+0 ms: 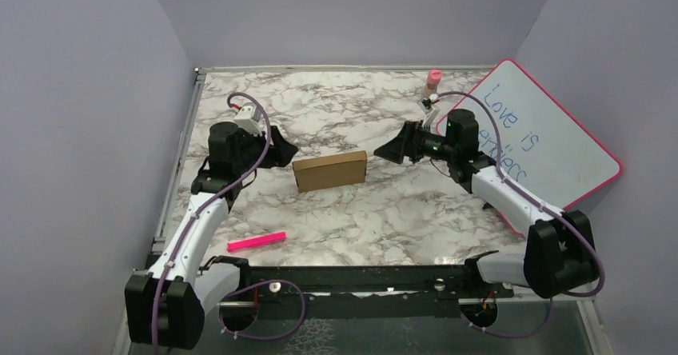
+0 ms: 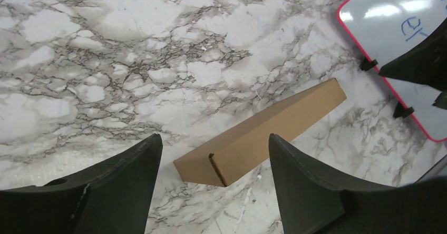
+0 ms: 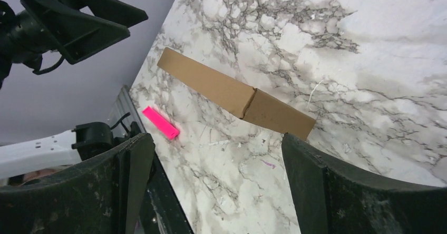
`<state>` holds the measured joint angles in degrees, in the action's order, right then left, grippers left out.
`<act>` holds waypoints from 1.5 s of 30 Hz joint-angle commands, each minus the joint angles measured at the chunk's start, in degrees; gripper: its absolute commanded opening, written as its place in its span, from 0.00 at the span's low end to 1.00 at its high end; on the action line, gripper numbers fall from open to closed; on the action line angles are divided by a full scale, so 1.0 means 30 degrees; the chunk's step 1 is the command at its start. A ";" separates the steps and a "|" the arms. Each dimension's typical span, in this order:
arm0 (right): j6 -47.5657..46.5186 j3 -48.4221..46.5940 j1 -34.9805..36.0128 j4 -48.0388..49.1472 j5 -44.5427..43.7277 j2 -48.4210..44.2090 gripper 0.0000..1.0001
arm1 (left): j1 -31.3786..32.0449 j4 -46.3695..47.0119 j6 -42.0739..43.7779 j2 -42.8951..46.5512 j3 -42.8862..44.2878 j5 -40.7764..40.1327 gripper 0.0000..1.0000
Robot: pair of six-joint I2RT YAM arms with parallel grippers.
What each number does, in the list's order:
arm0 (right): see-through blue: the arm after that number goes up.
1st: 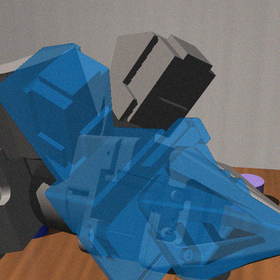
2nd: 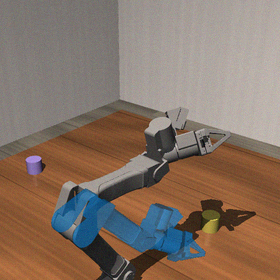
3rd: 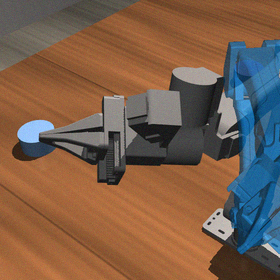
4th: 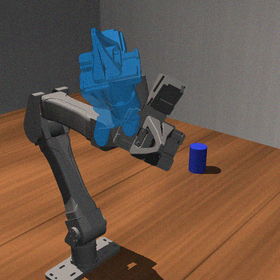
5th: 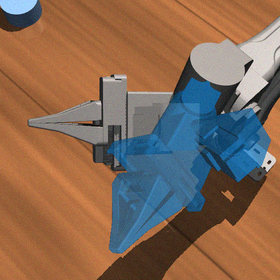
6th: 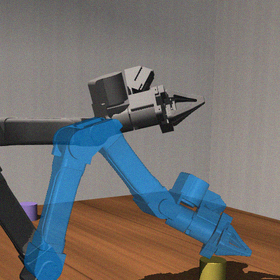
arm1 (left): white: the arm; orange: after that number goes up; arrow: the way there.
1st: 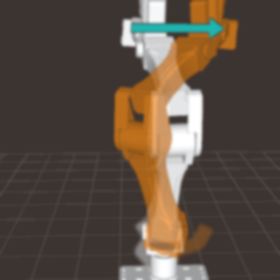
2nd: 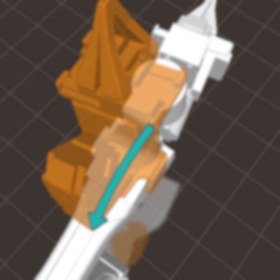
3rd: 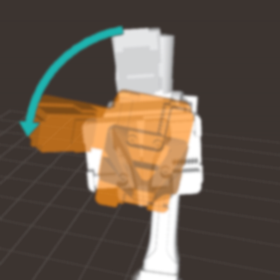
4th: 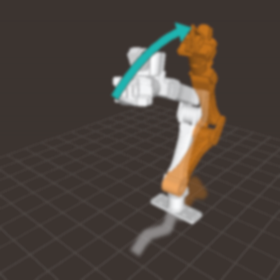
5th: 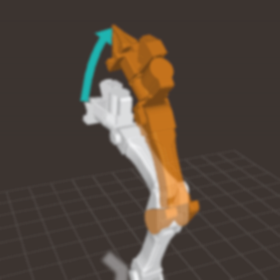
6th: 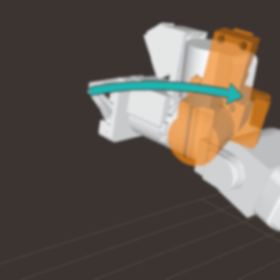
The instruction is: Fold the paper box
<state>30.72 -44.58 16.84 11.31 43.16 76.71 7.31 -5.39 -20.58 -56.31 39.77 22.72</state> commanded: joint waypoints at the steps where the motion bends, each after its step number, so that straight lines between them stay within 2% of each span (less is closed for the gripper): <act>1: -0.2133 0.0839 -0.0075 -0.1100 -0.1912 -0.2194 0.99 | 0.0405 -0.1956 0.4480 -0.0628 0.1554 0.2486 0.75; 6: -0.2552 0.2216 -0.0076 -0.0226 -0.2936 -0.4214 1.00 | 0.2175 -0.2179 0.7658 -0.1086 0.2584 0.2884 0.75; 11: -0.2974 0.2877 -0.0073 -0.0168 -0.3826 -0.5319 1.00 | 0.5702 -0.4147 1.1659 -0.3318 0.4503 0.1270 0.77; 17: -0.3360 0.2937 -0.0076 -0.0623 -0.4001 -0.5922 1.00 | 0.7094 -0.4809 1.5626 -0.5804 0.5767 0.0761 0.77; 23: -0.3472 0.3025 -0.0076 -0.0531 -0.4020 -0.6003 1.00 | 0.8129 -0.5060 1.7699 -0.7007 0.6195 0.0252 0.75; 26: -0.3472 0.3023 -0.0074 -0.0459 -0.3947 -0.5958 1.00 | 0.8362 -0.5065 1.7529 -0.8067 0.6420 -0.1124 0.63; 31: -0.3545 0.3138 -0.0059 -0.0493 -0.3985 -0.6119 1.00 | 0.8813 -0.5115 1.7837 -0.8862 0.6580 -0.1270 0.52; 36: -0.3560 0.3148 -0.0061 -0.0498 -0.3956 -0.6387 1.00 | 0.9135 -0.5265 1.8000 -0.8846 0.7284 -0.1143 0.21; 42: -0.3420 0.3222 -0.0075 -0.0355 -0.3735 -0.6863 1.00 | 1.0022 -0.4112 1.9174 -0.8138 0.7059 -0.3023 0.09; 45: -0.3302 0.3279 -0.0075 -0.0284 -0.3641 -0.7108 1.00 | 1.0808 -0.1738 2.0119 -0.7975 0.6079 -0.5144 0.08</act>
<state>20.91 -35.55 16.80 9.96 32.40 56.99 36.99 -19.55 34.70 -82.72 60.25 15.94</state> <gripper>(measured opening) 0.998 0.342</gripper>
